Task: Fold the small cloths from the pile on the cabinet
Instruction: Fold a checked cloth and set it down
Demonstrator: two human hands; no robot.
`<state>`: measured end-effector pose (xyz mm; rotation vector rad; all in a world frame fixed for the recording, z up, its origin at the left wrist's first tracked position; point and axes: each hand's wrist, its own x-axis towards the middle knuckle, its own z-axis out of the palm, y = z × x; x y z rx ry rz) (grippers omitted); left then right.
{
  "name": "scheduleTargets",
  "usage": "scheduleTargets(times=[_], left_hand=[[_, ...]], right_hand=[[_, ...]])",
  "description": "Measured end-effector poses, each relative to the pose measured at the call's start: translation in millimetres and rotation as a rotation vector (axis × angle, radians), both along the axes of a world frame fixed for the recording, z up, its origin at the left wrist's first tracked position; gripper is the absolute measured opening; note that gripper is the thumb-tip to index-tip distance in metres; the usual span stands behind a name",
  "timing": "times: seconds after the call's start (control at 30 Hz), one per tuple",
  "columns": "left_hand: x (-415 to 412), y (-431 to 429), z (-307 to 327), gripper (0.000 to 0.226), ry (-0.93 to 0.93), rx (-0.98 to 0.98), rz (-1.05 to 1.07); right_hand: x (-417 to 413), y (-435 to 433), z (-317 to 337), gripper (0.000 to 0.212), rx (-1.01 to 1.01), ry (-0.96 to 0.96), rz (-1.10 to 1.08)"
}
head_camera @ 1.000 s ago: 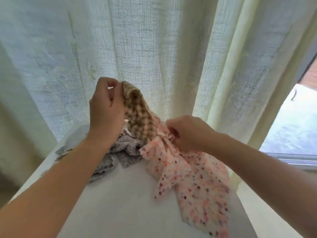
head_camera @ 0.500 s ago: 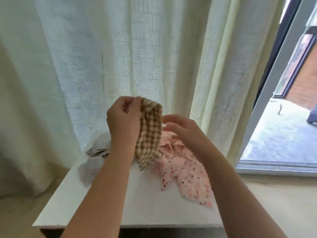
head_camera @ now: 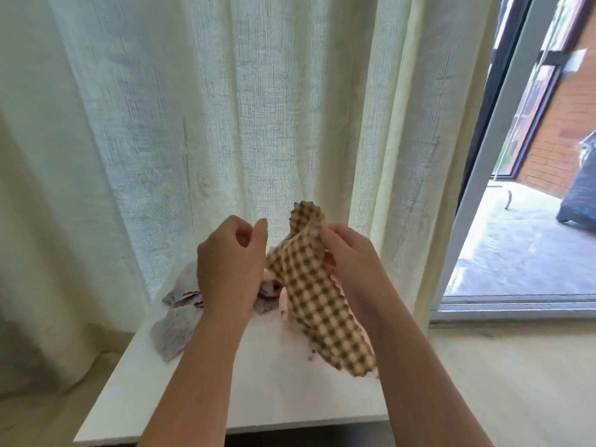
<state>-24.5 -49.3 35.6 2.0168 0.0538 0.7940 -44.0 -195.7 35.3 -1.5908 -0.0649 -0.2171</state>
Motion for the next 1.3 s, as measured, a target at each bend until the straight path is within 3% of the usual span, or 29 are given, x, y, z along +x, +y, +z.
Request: scheduleTargets(times=[0.07,0.13,0.23,0.3,0.47,0.53,0.63,0.7,0.83,0.93,1.03,1.1,1.17,1.3], left_hand=[[-6,2,10,0.057,0.288,-0.107,-0.269],[-10,3,15,0.055,0.492,-0.126,-0.477],[-8,1,12,0.03,0.473,-0.093,-0.514],[-4,0,9,0.026,0.452,-0.226,-0.507],[18,21,-5,0.031,0.496,-0.533,-0.294],[18,27,-10,0.036,0.572,-0.665,-0.292],[11,30,-13,0.023,0.643,-0.819,-0.396],[9,32,-18,0.022,0.667,-0.859,-0.487],[12,38,-25,0.024,0.624,-0.789,-0.459],[12,45,-10,0.022,0.455,-0.81,-0.439],[10,55,1,0.021,0.318,-0.629,-0.444],[7,59,-6,0.021,0.373,-0.458,-0.389],[4,59,-17,0.02,0.492,-0.347,-0.374],[9,60,-39,0.026,0.751,-0.564,-0.519]], right_hand=[[-4,2,1,0.025,-0.025,-0.053,-0.037],[-8,5,3,0.021,-0.043,-0.081,-0.036],[-8,5,0,0.02,-0.109,-0.098,-0.088],[-4,1,-4,0.025,-0.118,-0.087,-0.196],[7,-20,-9,0.03,0.215,0.055,-0.387],[9,-27,-15,0.03,0.316,0.196,-0.363],[11,-37,-27,0.035,0.543,0.41,-0.159],[10,-41,-35,0.038,0.542,0.486,-0.005],[8,-45,-44,0.017,0.312,0.466,0.059],[2,-54,-18,0.015,0.159,0.217,0.022],[-8,-66,7,0.025,0.162,-0.015,0.053],[-7,-72,-2,0.027,0.134,0.031,0.055],[-3,-74,-23,0.015,0.093,0.166,0.039],[3,-77,-45,0.026,0.205,0.333,0.022]])
